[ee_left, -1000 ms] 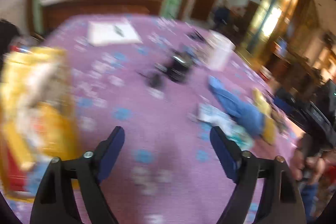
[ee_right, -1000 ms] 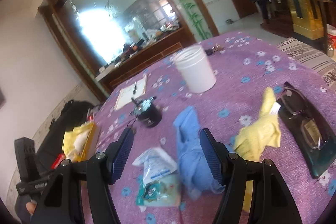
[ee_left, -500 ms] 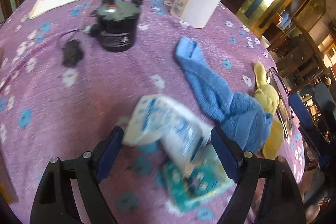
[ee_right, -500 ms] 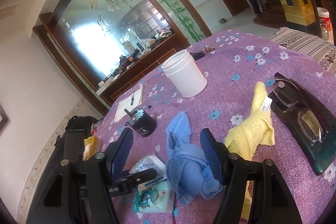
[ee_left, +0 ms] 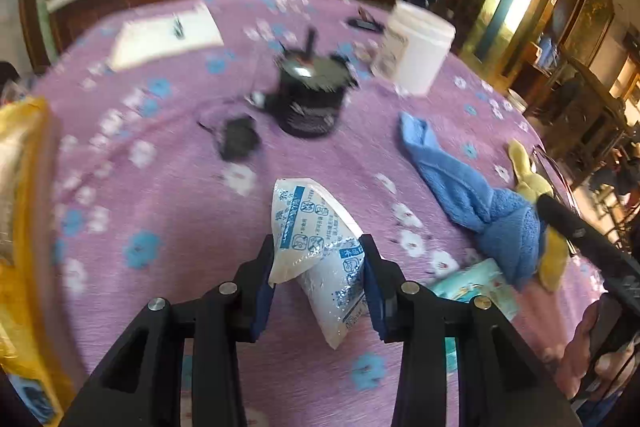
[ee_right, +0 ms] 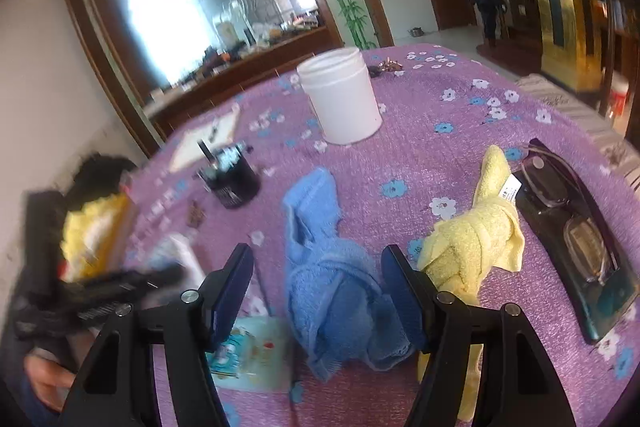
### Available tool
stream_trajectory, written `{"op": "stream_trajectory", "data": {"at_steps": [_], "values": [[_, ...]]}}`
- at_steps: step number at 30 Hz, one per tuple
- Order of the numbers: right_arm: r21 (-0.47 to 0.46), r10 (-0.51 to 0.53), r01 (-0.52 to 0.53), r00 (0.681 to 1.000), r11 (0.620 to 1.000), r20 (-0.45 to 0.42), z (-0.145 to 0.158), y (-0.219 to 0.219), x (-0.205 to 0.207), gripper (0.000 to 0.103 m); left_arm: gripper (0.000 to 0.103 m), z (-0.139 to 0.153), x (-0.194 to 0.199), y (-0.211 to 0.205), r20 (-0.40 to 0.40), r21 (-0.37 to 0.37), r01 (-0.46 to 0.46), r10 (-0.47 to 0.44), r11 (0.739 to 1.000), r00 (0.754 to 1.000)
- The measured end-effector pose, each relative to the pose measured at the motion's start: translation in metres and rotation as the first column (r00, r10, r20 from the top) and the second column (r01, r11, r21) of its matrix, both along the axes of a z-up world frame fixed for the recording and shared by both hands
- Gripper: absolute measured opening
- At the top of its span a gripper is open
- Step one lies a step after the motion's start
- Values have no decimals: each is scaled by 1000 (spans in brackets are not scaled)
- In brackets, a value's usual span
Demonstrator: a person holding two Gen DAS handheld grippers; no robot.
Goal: Organize soft objects
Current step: 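Grasp the white blue-printed packet with left tool while right tool reaches the blue towel, then lift the packet with left tool while right tool grasps and lifts the blue towel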
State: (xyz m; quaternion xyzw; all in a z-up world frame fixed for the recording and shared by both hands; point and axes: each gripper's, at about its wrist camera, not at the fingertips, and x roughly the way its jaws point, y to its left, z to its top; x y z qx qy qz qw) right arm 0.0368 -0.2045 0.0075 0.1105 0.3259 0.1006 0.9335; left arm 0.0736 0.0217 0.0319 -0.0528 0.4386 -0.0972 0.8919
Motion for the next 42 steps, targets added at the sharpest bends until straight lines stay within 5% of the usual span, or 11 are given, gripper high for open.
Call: {"op": "stream_trajectory", "data": {"at_steps": [3,7,16,42], "values": [[-83,-8,3,998,997,-61,-13,8,7,70,38,4,-6,3,50,5,-5,4,1000,999],[-137,8,-18,997,990,-74,-19,17,9,44,38,6,-9,1,79,8,10,-10,1000,997],[-44,42,-33,970,999,241,24,14,-37,43,38,16,-15,4,150,12,-22,20,1000,988],[86,102,-141,929,986,354,46,18,-67,44,38,54,-78,-20,388,206,-88,2,975,922]]}}
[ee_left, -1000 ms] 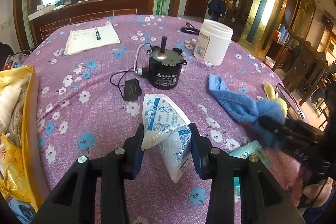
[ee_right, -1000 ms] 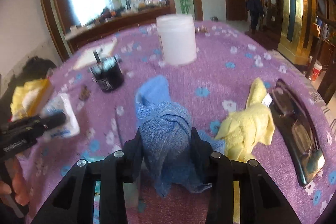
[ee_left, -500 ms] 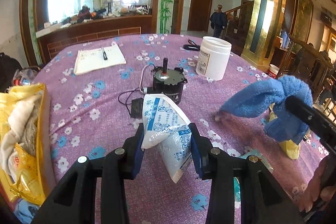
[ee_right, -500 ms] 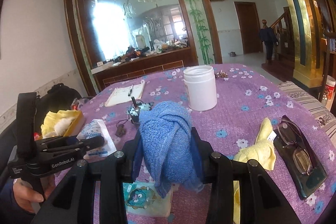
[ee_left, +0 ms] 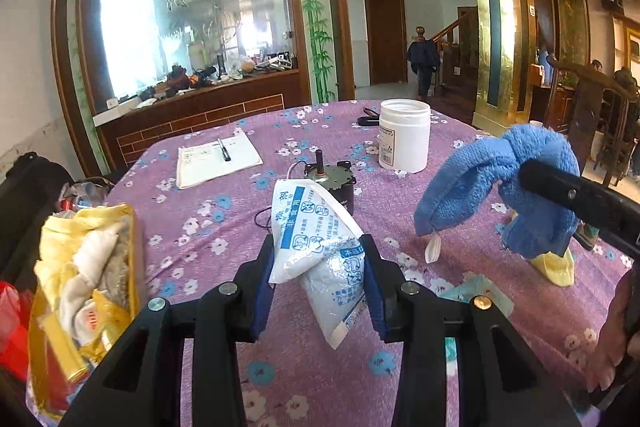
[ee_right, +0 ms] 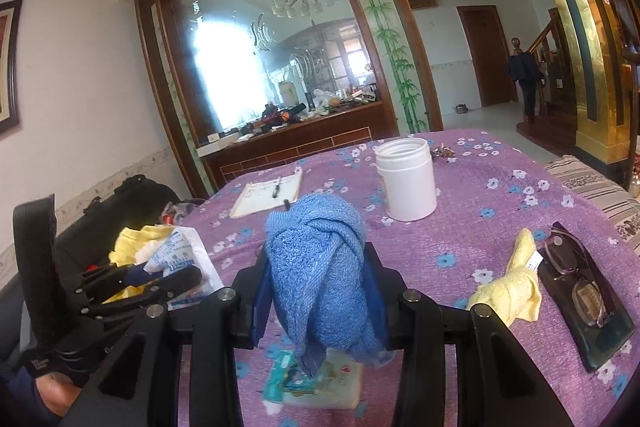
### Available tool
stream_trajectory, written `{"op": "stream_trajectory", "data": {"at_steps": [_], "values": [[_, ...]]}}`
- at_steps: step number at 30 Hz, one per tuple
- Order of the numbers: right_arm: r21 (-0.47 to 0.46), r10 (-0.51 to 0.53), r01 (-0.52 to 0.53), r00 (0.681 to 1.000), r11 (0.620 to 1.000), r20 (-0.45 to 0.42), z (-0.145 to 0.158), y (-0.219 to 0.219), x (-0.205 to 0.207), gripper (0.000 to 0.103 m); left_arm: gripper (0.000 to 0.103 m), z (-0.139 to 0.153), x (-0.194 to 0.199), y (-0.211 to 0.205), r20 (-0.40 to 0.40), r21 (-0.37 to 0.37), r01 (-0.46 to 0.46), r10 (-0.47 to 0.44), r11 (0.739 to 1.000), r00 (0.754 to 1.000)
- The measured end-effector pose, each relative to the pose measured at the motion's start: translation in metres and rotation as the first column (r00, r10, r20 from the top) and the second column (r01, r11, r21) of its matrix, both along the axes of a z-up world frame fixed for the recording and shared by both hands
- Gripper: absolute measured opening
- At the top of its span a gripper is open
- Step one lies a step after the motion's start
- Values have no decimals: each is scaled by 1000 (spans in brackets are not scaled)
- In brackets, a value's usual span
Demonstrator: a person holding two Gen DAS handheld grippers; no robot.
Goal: Organize soft objects
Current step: 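Lift the packet with left tool while right tool grasps and lifts the blue towel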
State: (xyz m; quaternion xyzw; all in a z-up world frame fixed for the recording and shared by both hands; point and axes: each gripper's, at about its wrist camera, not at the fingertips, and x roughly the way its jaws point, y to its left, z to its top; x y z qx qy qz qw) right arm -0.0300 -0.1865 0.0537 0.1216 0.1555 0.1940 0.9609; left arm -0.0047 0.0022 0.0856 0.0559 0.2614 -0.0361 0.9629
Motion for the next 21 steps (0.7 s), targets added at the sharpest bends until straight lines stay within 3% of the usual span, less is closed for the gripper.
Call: {"op": "stream_trajectory", "data": {"at_steps": [21], "values": [[-27,119,-119,993,993,-6,12,55,-14,44,38,6,-20,45,31,-43,-84,85,996,996]]}}
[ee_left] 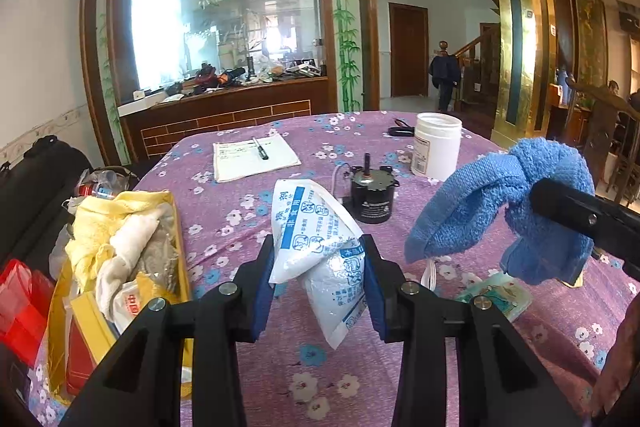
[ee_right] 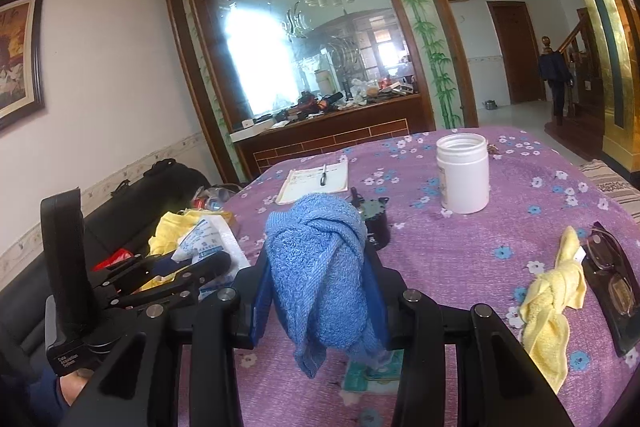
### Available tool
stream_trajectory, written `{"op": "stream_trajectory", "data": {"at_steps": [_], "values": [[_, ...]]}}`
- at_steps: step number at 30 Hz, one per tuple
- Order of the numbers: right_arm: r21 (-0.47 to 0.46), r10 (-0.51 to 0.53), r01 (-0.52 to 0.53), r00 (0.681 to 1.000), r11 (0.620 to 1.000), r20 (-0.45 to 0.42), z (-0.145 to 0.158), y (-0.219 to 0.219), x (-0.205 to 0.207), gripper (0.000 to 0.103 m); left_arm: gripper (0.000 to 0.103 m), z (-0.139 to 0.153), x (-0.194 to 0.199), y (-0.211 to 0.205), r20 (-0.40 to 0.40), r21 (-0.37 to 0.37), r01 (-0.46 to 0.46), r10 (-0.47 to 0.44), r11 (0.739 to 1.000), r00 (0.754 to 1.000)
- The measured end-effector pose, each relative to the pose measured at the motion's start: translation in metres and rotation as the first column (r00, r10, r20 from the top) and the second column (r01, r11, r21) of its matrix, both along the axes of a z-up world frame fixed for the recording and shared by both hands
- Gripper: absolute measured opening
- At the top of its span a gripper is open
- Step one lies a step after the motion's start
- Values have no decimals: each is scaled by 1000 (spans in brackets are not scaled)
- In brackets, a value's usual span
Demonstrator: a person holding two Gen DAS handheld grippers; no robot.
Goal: Organize soft objects
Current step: 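Lift the packet with left tool while right tool grasps and lifts the blue towel, then carry the packet and blue towel over the foam box with both tools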
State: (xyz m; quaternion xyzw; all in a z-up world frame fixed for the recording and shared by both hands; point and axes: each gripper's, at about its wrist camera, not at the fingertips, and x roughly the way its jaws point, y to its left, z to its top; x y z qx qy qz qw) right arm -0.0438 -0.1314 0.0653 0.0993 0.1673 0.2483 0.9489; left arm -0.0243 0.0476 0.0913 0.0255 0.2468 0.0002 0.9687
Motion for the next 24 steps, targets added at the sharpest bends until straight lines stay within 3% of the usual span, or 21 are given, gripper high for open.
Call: {"op": "stream_trajectory", "data": {"at_steps": [24], "values": [[-88,198,-196,980,977,25,23,107,7,44,39,4,-23,92,15,-100,-190,192,977,981]]}}
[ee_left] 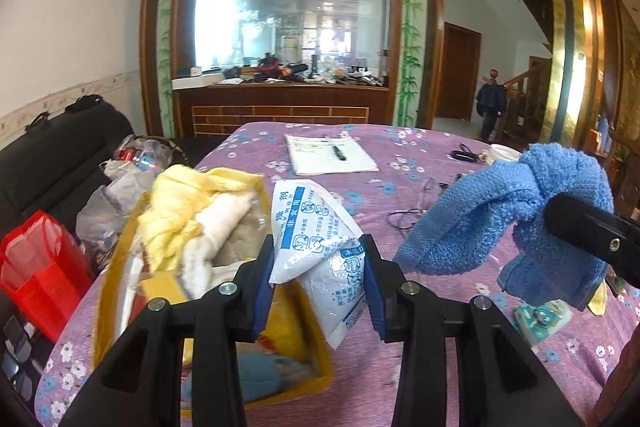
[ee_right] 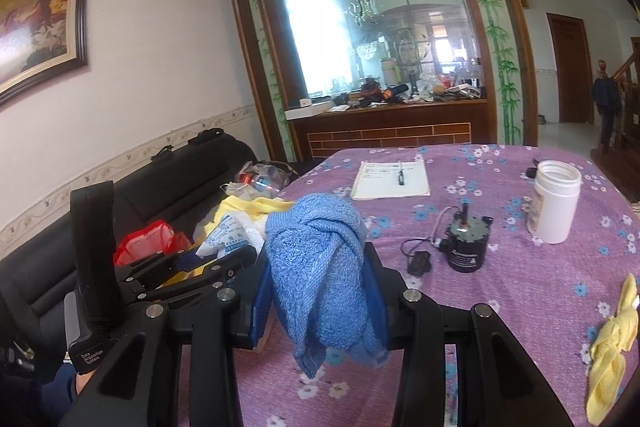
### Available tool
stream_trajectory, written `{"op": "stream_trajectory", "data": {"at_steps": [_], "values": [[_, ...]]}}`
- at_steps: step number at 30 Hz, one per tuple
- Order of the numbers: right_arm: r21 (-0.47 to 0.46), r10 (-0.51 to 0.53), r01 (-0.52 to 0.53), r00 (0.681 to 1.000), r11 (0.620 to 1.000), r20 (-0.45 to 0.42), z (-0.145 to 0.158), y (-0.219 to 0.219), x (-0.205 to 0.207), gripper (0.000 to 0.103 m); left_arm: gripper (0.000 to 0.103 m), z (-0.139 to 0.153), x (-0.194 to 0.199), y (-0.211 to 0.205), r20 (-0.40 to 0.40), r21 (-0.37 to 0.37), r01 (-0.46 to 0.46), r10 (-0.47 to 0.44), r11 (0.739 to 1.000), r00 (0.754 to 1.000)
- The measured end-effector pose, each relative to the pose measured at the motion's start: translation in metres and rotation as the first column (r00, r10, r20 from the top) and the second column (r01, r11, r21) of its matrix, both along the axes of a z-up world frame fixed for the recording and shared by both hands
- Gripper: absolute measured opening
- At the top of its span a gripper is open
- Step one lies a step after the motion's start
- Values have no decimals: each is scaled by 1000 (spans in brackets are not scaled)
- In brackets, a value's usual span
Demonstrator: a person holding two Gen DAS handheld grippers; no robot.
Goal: Organize soft objects
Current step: 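Carry the packet and blue towel over the foam box with both tools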
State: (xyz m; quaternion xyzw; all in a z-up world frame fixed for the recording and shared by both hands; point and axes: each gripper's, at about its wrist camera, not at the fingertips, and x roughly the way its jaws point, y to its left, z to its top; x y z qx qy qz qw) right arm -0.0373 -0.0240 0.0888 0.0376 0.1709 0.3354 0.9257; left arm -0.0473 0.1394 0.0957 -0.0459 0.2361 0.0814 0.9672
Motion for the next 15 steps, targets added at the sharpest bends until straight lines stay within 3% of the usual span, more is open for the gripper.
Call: {"op": "stream_trajectory", "data": {"at_steps": [15], "values": [[-20,99,-99,995,995,-31,4,63,26,45,39,-18,-8,60,-44,-48,-121,119,991,992]]}}
